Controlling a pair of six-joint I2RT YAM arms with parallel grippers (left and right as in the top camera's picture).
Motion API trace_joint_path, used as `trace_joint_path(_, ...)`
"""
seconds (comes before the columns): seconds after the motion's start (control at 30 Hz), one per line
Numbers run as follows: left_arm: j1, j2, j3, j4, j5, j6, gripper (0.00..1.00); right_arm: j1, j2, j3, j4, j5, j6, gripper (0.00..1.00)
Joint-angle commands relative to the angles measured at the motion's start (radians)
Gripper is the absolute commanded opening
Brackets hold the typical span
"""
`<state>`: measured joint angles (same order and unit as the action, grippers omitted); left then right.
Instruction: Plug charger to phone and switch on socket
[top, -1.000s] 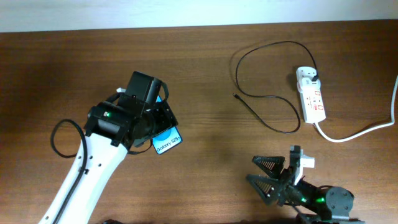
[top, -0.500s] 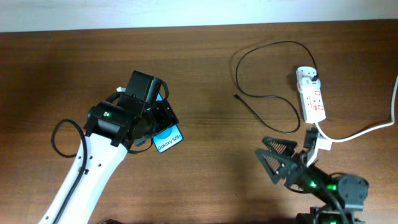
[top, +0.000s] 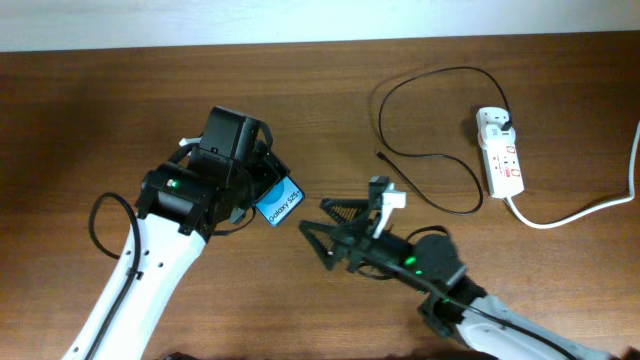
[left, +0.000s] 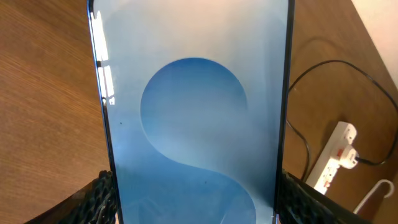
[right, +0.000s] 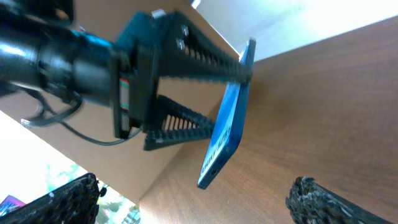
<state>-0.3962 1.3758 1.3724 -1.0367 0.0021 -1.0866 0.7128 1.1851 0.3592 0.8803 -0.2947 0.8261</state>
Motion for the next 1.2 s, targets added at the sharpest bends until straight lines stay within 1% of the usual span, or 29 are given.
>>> trace_joint_path(0.0,0.002,-0.005,0.021,0.008,-0.009,-0.027,0.39,0.074,0.121,0.006,0.134,0.263,0.122,0.93)
trace_joint_path(0.03,0.002,-0.005,0.021,0.008,-0.008,-0.027,0.39,0.092,0.187,0.015,0.211,0.292,0.138,0.9)
trace_joint_path(0.07,0.002,-0.005,0.021,0.008,-0.006,-0.027,0.4,0.095,0.221,0.029,0.233,0.291,0.139,0.89)
trace_joint_path(0.1,0.002,-0.005,0.021,0.008,-0.006,-0.027,0.4,0.099,0.265,0.053,0.24,0.292,0.158,0.88)
trace_joint_path(0.13,0.001,-0.005,0.021,0.008,-0.006,-0.027,0.4,0.1,0.307,0.091,0.239,0.284,0.167,0.83)
trace_joint_path(0.2,0.002,-0.005,0.021,0.012,-0.006,-0.027,0.41,0.1,0.369,0.172,0.235,0.237,0.182,0.8)
trace_joint_path(0.27,0.002,-0.005,0.021,0.012,-0.006,-0.027,0.41,0.1,0.385,0.198,0.235,0.236,0.182,0.75)
trace_joint_path(0.33,0.002,-0.005,0.021,0.017,-0.006,-0.027,0.42,0.101,0.386,0.2,0.233,0.222,0.182,0.63)
trace_joint_path(0.4,0.002,-0.005,0.021,0.035,-0.006,-0.027,0.43,0.119,0.388,0.2,0.218,0.22,0.182,0.57)
trace_joint_path(0.53,0.002,-0.005,0.021,0.035,-0.005,-0.027,0.43,0.139,0.388,0.2,0.212,0.222,0.181,0.54)
trace_joint_path(0.6,0.002,-0.005,0.021,0.034,0.002,-0.027,0.44,0.139,0.388,0.2,0.212,0.22,0.182,0.43)
trace_joint_path(0.63,0.002,-0.005,0.021,0.034,0.002,-0.027,0.45,0.139,0.388,0.2,0.213,0.22,0.182,0.4)
trace_joint_path(0.73,0.002,-0.005,0.021,0.034,0.013,-0.027,0.45,0.139,0.388,0.2,0.213,0.22,0.182,0.35)
trace_joint_path(1.03,-0.023,-0.005,0.021,0.032,0.036,-0.027,0.45,0.138,0.388,0.201,0.216,0.254,0.181,0.35)
trace_joint_path(1.17,-0.049,-0.005,0.021,0.031,0.035,-0.027,0.46,0.138,0.388,0.201,0.212,0.254,0.181,0.24)
